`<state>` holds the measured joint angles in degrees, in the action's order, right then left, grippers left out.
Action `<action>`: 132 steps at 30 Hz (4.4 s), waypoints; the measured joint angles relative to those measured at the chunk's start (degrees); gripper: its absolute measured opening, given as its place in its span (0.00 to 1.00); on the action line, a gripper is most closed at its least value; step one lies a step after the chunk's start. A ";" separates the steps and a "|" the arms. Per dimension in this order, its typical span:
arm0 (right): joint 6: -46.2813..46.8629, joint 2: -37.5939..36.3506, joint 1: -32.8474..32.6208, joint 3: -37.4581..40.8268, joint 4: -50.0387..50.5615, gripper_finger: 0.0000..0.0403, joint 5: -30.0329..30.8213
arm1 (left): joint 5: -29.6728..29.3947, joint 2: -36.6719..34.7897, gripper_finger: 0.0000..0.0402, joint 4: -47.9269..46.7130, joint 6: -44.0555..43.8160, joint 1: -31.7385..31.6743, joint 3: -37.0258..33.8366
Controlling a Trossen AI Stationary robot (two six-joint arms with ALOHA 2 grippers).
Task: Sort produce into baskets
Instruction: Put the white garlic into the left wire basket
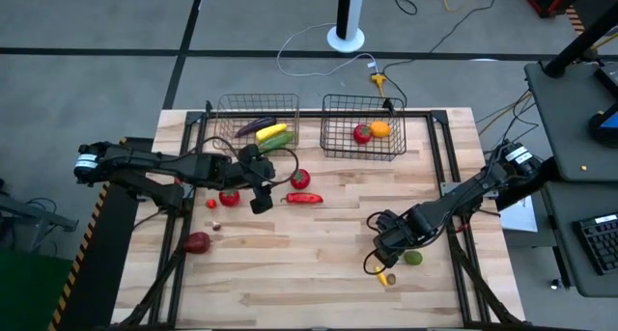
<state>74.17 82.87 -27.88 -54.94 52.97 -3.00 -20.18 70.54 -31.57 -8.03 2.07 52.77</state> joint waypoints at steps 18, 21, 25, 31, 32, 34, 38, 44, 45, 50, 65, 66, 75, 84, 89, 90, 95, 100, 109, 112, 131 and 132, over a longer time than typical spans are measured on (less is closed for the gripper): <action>-0.10 0.01 0.00 0.03 -0.20 0.26 0.79 | 0.00 0.00 0.43 -0.09 0.00 -0.02 0.00; 0.05 0.11 0.05 0.16 0.14 0.36 1.03 | 0.00 -0.01 0.43 -0.09 0.00 0.00 0.00; 0.83 0.11 0.04 0.16 0.18 0.46 1.00 | 0.00 -0.02 0.43 -0.10 0.00 -0.01 0.00; 0.84 0.11 0.04 0.14 0.40 0.54 2.04 | 0.00 -0.02 0.43 -0.09 0.00 -0.02 0.00; 0.83 0.11 0.05 0.14 0.40 0.55 2.20 | 0.00 -0.02 0.43 -0.09 0.00 0.00 0.00; 0.81 0.11 0.07 0.14 0.40 0.56 2.69 | 0.00 -0.02 0.43 -0.09 0.00 -0.02 0.00; 0.33 0.10 0.15 0.12 0.42 0.58 3.09 | 0.00 -0.02 0.43 -0.01 0.00 -0.01 0.00; 0.24 0.09 0.15 0.09 0.28 0.59 3.19 | 0.00 -0.02 0.43 0.46 0.00 -0.01 0.00; 0.24 0.09 0.15 0.07 0.24 0.59 3.21 | 0.00 -0.02 0.43 0.60 0.00 -0.01 0.00; 0.19 0.09 0.71 0.06 -0.21 0.55 3.32 | 0.00 -0.02 0.43 2.15 0.43 -0.02 0.00; 0.24 0.09 0.92 0.05 -1.31 0.35 2.97 | -0.01 -0.02 0.43 3.74 0.68 -0.01 0.00; 0.24 0.09 0.92 0.05 -1.31 0.33 2.97 | -0.02 -0.02 0.43 3.74 0.68 -0.02 0.00; 0.15 0.07 0.92 0.05 -1.29 0.15 3.01 | -0.03 -0.02 0.43 3.79 0.68 -0.02 0.00; -1.55 0.05 0.97 -0.65 -1.38 0.12 6.30 | 0.04 -0.02 0.43 6.80 0.69 0.12 -0.84; -6.17 0.04 2.40 -2.72 -4.69 0.11 11.16 | 1.45 -0.02 0.43 12.38 1.43 0.73 -3.12; -7.56 0.04 2.86 -3.06 -5.92 0.11 12.16 | 2.87 -0.02 0.43 14.63 1.73 0.79 -3.90; -16.46 0.04 5.81 -3.47 -14.29 0.11 16.73 | 11.58 0.11 0.43 27.60 2.99 0.90 -8.61; -25.90 0.04 8.95 -3.15 -23.90 0.11 20.99 | 13.51 0.44 0.43 35.23 1.62 0.94 -12.12; -41.26 0.04 13.79 -2.92 -38.43 0.11 27.18 | 16.77 0.44 0.47 46.00 -0.42 1.26 -15.87; -44.49 0.04 15.20 -2.92 -42.32 0.11 27.03 | 16.76 0.66 0.53 51.01 0.63 1.42 -17.32; -51.82 0.07 19.67 -2.81 -53.39 0.11 21.84 | 10.71 14.14 0.77 56.96 10.06 2.93 -12.55; -51.83 0.07 19.69 -2.81 -53.60 0.11 21.79 | 10.10 14.85 0.77 57.00 10.28 2.93 -12.07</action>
<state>22.34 82.94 -8.19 -57.76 -0.63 18.78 -10.09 85.39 25.43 2.25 4.99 40.70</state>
